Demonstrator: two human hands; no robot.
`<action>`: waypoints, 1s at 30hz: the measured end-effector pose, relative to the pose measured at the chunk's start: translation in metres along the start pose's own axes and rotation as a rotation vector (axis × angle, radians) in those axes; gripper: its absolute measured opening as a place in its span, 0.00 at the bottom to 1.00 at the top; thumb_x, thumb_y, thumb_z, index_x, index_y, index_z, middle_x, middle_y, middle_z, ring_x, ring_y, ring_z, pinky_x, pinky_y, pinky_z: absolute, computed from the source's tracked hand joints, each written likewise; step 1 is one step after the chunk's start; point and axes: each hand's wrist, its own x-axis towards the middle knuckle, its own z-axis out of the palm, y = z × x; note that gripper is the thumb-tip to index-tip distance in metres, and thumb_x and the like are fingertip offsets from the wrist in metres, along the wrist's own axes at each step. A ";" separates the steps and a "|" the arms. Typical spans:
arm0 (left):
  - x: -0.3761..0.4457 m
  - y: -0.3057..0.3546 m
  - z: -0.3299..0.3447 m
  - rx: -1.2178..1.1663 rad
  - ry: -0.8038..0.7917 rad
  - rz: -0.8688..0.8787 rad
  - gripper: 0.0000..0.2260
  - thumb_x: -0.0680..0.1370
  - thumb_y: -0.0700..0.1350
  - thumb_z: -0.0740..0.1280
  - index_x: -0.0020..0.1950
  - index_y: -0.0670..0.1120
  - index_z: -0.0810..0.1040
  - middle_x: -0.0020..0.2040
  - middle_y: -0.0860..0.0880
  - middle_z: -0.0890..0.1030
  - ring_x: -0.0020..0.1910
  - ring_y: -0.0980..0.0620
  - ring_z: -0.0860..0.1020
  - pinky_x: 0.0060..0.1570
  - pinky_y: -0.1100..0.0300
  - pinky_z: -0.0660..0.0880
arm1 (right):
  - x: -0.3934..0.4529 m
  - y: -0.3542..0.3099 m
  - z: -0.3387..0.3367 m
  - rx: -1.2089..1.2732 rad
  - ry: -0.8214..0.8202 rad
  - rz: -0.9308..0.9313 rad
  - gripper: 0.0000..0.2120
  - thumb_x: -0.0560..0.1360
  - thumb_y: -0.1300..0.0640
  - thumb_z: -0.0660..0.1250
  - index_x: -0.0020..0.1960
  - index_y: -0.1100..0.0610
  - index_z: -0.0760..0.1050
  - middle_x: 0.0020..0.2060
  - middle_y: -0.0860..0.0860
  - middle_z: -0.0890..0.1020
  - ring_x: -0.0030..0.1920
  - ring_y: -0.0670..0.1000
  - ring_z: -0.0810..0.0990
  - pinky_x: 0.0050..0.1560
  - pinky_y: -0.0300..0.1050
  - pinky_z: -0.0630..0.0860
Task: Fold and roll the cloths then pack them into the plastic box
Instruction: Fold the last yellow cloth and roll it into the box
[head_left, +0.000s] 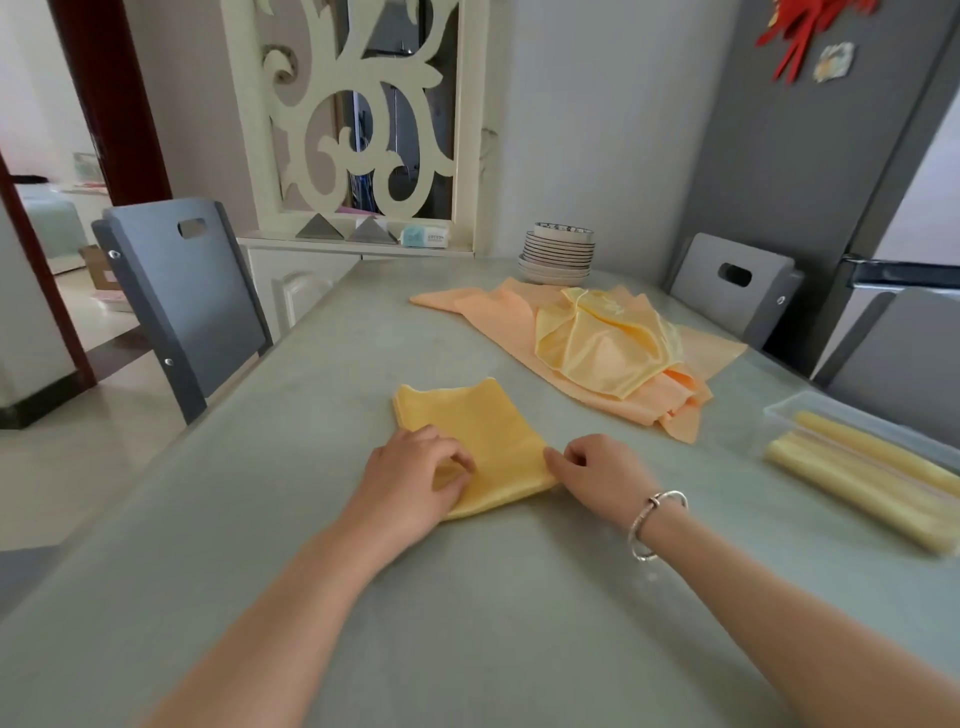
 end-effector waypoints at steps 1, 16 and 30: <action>0.000 -0.001 0.000 0.009 0.002 -0.005 0.06 0.75 0.51 0.67 0.51 0.57 0.79 0.50 0.58 0.76 0.53 0.53 0.72 0.56 0.55 0.69 | -0.003 0.001 0.000 -0.024 0.018 -0.018 0.18 0.76 0.45 0.60 0.32 0.53 0.65 0.29 0.47 0.72 0.32 0.50 0.71 0.34 0.44 0.63; -0.013 0.005 -0.006 0.029 0.003 0.086 0.03 0.76 0.50 0.66 0.49 0.55 0.74 0.49 0.58 0.72 0.51 0.54 0.69 0.57 0.54 0.67 | -0.013 0.010 -0.009 -0.090 -0.052 -0.540 0.10 0.71 0.62 0.66 0.50 0.51 0.76 0.48 0.46 0.78 0.53 0.48 0.72 0.56 0.41 0.69; -0.018 0.006 -0.023 0.115 -0.074 0.040 0.06 0.69 0.48 0.66 0.44 0.55 0.73 0.44 0.59 0.75 0.43 0.60 0.73 0.50 0.61 0.64 | -0.017 0.004 -0.003 0.155 0.013 -0.367 0.07 0.72 0.61 0.68 0.41 0.49 0.75 0.38 0.42 0.79 0.41 0.38 0.76 0.43 0.25 0.67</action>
